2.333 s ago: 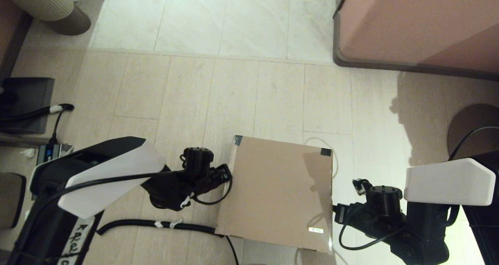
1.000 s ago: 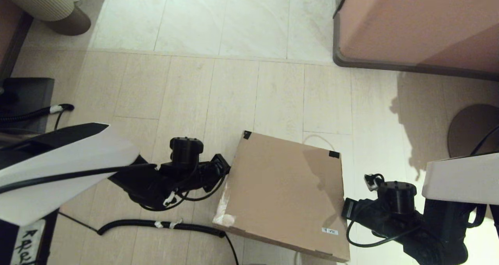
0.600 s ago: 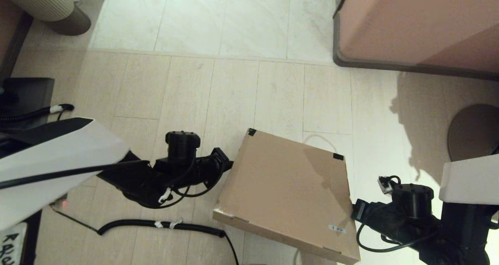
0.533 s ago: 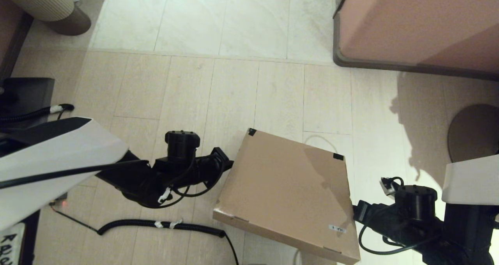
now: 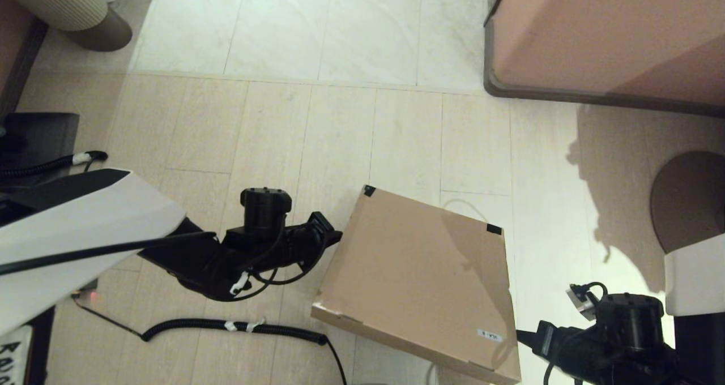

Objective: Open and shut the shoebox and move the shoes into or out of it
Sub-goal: Open the shoe box

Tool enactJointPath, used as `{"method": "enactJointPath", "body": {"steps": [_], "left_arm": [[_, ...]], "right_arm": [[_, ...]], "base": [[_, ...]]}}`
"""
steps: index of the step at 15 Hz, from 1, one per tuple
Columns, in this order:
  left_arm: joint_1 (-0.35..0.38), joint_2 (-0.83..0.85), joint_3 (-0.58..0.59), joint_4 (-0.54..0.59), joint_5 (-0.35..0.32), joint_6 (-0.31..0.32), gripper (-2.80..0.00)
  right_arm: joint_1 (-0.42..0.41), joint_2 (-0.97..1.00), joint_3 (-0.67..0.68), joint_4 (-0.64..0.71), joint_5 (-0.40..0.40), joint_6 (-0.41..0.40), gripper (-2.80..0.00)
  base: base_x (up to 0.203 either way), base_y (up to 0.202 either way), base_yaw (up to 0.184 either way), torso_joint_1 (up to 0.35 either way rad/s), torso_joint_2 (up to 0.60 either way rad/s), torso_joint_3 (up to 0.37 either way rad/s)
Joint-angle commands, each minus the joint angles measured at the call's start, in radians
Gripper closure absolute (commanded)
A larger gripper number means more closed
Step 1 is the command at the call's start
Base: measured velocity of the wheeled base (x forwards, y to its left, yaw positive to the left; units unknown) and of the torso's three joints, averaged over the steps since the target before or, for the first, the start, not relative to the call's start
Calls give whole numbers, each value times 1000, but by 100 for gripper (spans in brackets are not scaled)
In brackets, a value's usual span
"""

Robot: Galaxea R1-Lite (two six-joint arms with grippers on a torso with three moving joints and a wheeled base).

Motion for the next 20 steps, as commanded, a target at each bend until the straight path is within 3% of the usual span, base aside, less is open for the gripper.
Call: {"method": "enactJointPath", "body": {"steps": [1,3,11,14,18,20], "left_arm": [[-3,1,-4,-4,-1,-9,0],[-3,4,-6,-6,-1,-9,0],[5,-4,3,3,8,8,0],[23,28,3,38,42,187,0],[-3,141,-61,37,226,428,0],[-14,162,-75,36,247,444,0]], "right_arm": [[2,-14,35,-8,13,4,0],[5,-17,53,-8,43,11,0],[3,14,20,-8,25,-15,0],[-11,113,-39,-8,-63,-170,0],[5,192,-104,-8,-111,-224,0],[39,234,-154,-8,-146,-224,0]], "base": [[0,0,0,0,0,0],[0,0,0,0,0,0],[0,0,0,0,0,0],[0,0,0,0,0,0],[0,0,0,0,0,0],[0,0,0,0,0,0]]}}
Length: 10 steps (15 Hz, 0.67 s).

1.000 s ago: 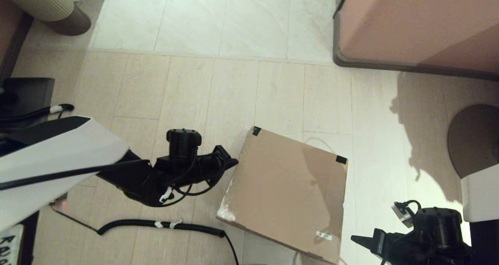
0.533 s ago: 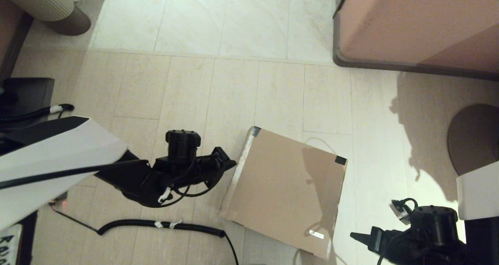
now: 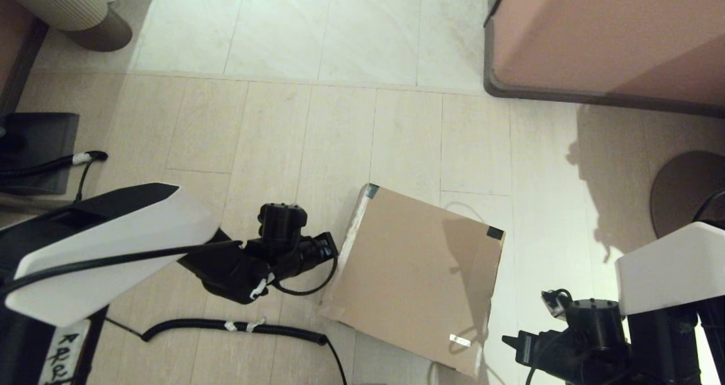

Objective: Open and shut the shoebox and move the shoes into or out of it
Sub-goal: Open the shoe box

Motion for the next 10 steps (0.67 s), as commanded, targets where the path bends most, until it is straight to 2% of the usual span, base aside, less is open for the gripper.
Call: {"method": "enactJointPath", "body": {"steps": [1,4,10], "left_arm": [[-4,33,-8,-5,3,-2,0],[-4,35,-8,-3,1,-3,0],[-17,31,28,5,1,-8,0]], "right_arm": [[33,58,-49,-9,-35,6,0],[79,88,-102,-9,-49,8,0],[114,52,-96,-9,-64,34,0]], "base": [[0,0,0,0,0,0],[0,0,0,0,0,0],[0,0,0,0,0,0]]}}
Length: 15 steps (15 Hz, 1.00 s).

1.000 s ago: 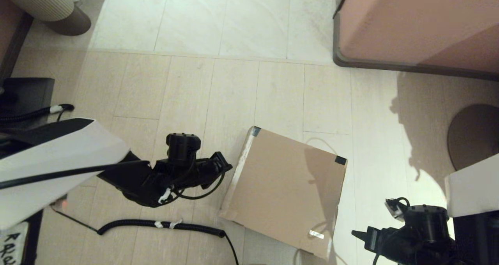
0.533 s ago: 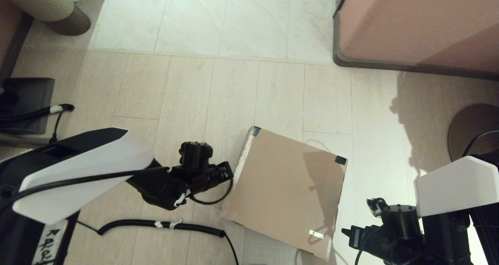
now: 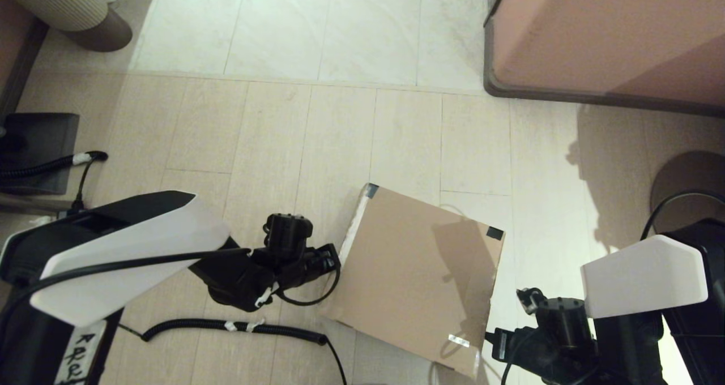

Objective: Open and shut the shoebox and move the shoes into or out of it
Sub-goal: Open the shoe box

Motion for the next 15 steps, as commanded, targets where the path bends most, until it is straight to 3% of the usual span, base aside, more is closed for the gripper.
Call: {"method": "enactJointPath", "body": {"steps": [1,7,11,15], "left_arm": [[-3,-5,17,-4,-1,-4,0],[-8,-29,62,-7,-3,-10,0],[-13,-84,126,-4,-3,-65,0],[-35,-117,138,-2,-6,-137,0]], "right_arm": [[12,-5,-9,-10,-4,-1,0],[43,10,-36,-10,-68,-20,0],[44,-54,-37,-10,-58,101,0],[44,-143,-23,-10,14,237,0]], "base": [[0,0,0,0,0,0],[0,0,0,0,0,0],[0,0,0,0,0,0],[0,0,0,0,0,0]]}}
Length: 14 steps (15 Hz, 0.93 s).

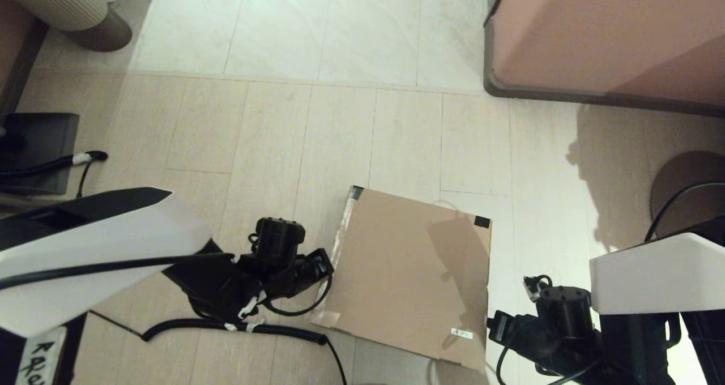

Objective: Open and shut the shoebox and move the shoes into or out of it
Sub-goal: Open the shoe box

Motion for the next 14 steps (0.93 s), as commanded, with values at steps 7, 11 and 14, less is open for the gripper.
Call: {"method": "enactJointPath", "body": {"steps": [7,11,14], "left_arm": [[-7,-126,7,3,-45,-115,0],[-3,-190,2,3,-121,-249,0],[5,-219,3,2,-123,-271,0]], "right_arm": [[-23,-258,-11,116,130,227,0],[-35,-277,-11,124,143,273,0],[-51,-327,-11,129,156,323,0]], "base": [[0,0,0,0,0,0],[0,0,0,0,0,0],[0,0,0,0,0,0]]}}
